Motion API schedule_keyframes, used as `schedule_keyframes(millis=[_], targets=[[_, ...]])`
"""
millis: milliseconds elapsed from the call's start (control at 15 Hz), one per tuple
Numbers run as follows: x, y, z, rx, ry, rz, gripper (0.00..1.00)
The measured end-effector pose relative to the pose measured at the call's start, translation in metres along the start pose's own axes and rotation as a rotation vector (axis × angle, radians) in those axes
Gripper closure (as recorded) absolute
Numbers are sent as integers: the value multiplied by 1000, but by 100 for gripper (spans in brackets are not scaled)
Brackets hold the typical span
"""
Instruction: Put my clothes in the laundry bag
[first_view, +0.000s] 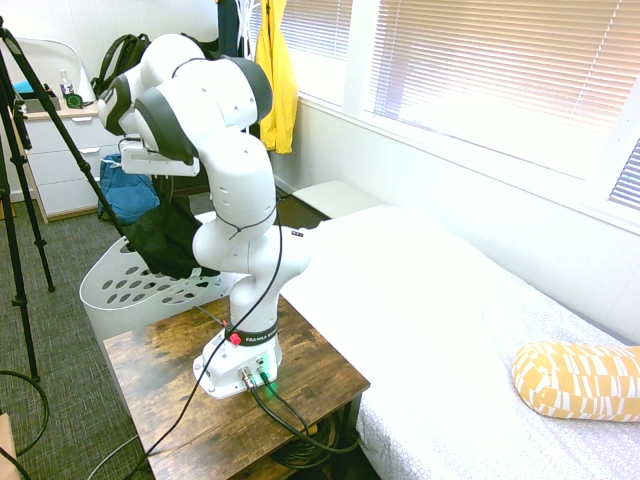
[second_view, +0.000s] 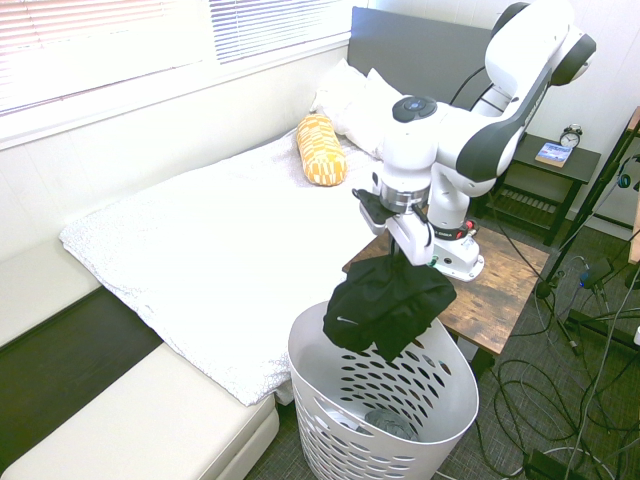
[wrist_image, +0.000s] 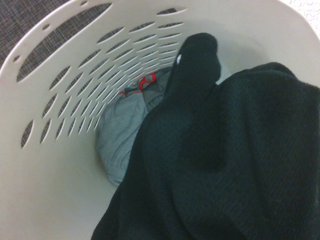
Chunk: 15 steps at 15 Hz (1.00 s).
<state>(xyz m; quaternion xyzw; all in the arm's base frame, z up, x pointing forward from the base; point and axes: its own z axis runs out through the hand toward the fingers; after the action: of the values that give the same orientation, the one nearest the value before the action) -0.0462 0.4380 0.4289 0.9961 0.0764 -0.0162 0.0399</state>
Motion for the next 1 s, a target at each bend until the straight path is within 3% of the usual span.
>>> schedule_keyframes(millis=[667,867,1000], targets=[[22,-4,13,-11,-42,49,0],[92,21,11,-1,-31,173,0],[180,77,13,-3,-5,302,0]])
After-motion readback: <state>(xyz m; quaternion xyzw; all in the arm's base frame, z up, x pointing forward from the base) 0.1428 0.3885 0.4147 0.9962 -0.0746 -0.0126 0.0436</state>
